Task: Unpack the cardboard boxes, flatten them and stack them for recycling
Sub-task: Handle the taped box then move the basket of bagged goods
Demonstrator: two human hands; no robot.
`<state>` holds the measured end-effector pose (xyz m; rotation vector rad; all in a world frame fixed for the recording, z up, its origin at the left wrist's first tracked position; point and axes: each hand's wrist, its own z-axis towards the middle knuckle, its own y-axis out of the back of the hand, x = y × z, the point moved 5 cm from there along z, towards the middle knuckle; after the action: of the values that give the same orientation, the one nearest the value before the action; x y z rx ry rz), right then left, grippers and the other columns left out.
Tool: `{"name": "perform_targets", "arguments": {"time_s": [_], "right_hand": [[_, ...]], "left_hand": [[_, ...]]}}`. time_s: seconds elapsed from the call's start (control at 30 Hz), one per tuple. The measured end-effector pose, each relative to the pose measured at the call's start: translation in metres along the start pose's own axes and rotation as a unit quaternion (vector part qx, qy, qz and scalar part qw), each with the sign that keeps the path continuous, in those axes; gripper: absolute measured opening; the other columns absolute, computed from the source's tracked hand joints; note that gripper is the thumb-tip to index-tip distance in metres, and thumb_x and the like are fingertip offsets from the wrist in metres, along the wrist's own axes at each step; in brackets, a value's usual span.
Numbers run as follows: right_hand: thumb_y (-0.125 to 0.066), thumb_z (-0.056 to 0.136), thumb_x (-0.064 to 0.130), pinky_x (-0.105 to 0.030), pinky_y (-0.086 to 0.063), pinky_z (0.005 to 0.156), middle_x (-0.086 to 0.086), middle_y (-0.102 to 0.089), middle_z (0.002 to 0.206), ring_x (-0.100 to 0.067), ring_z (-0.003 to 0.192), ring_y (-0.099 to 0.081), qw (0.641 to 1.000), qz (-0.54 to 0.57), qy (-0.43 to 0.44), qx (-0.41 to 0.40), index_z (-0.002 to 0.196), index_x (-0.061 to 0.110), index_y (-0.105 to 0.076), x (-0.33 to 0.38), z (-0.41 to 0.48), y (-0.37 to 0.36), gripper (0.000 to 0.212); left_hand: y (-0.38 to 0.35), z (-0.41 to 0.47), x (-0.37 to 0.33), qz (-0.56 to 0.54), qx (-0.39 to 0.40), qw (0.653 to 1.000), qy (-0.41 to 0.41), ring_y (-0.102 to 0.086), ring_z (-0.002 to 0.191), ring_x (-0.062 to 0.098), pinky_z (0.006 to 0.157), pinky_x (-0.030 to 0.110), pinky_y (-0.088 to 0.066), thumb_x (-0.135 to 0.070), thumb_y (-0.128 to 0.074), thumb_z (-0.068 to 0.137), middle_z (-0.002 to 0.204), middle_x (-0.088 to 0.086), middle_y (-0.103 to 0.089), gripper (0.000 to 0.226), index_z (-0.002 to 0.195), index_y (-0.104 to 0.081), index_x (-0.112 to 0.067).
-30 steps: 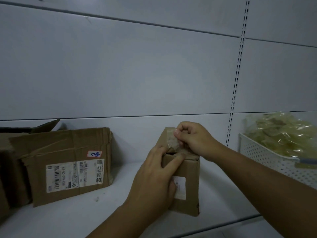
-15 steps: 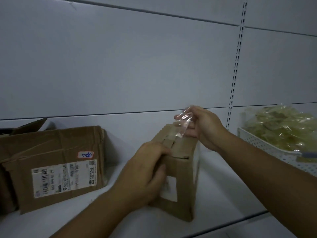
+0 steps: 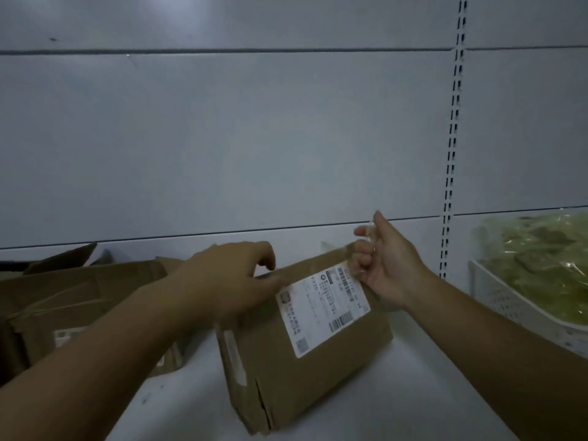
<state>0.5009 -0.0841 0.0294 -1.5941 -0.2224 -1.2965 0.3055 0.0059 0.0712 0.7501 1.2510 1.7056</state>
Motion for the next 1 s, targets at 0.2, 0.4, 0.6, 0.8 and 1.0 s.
{"name": "perform_targets", "arguments": {"time_s": [0.2,0.4,0.6,0.8,1.0], "right_hand": [[-0.039,0.092,0.053,-0.019,-0.033,0.04,0.004,-0.035,0.048,-0.009,0.038,-0.034,0.996,0.023,-0.017,0.086,0.08,0.013,-0.051,0.015,-0.004,0.006,0.044],[-0.045,0.09,0.049,-0.016,-0.023,0.036,0.006,-0.032,0.046,-0.007,0.036,-0.025,0.997,-0.03,-0.002,0.071,0.07,0.016,-0.05,0.042,0.0,0.037,0.039],[-0.048,0.092,0.042,-0.018,-0.029,0.04,-0.001,-0.068,0.082,-0.01,0.04,-0.042,0.955,-0.288,0.061,0.035,0.079,0.016,-0.061,0.014,0.001,0.056,0.031],[-0.053,0.09,0.038,-0.015,-0.026,0.038,-0.006,-0.066,0.06,-0.009,0.035,-0.035,0.919,-0.364,0.09,0.121,0.072,0.012,-0.067,-0.006,-0.006,0.072,0.036],[-0.06,0.087,0.032,-0.017,-0.025,0.039,0.01,-0.04,0.043,-0.003,0.039,-0.031,0.879,-0.411,0.016,0.244,0.057,0.017,-0.069,-0.013,-0.005,0.087,0.035]], "left_hand": [[-0.028,0.021,-0.041,0.059,0.06,0.996,-0.008,-0.057,0.096,0.009,0.073,0.022,-0.042,-0.048,-0.064,0.078,0.116,-0.011,-0.06,0.056,0.128,-0.04,-0.037],[-0.031,0.02,-0.009,0.099,0.043,0.992,0.067,-0.05,0.086,0.009,0.062,0.016,-0.039,-0.007,-0.049,0.084,0.113,-0.008,-0.058,0.048,0.119,-0.051,-0.041],[-0.027,0.045,-0.047,-0.082,-0.111,0.989,0.053,-0.054,0.084,0.008,0.068,0.023,-0.04,-0.012,-0.045,0.089,0.106,-0.003,-0.064,0.027,0.091,-0.062,-0.033],[-0.058,0.064,-0.073,-0.173,0.054,0.982,0.056,-0.045,0.101,0.002,0.08,0.014,-0.031,-0.036,-0.03,0.1,0.125,-0.012,-0.054,0.034,0.127,-0.051,-0.037],[-0.064,0.063,-0.07,-0.146,0.073,0.984,0.065,-0.046,0.103,0.005,0.086,0.027,-0.032,-0.054,-0.036,0.092,0.122,-0.018,-0.053,0.032,0.122,-0.047,-0.052]]}}
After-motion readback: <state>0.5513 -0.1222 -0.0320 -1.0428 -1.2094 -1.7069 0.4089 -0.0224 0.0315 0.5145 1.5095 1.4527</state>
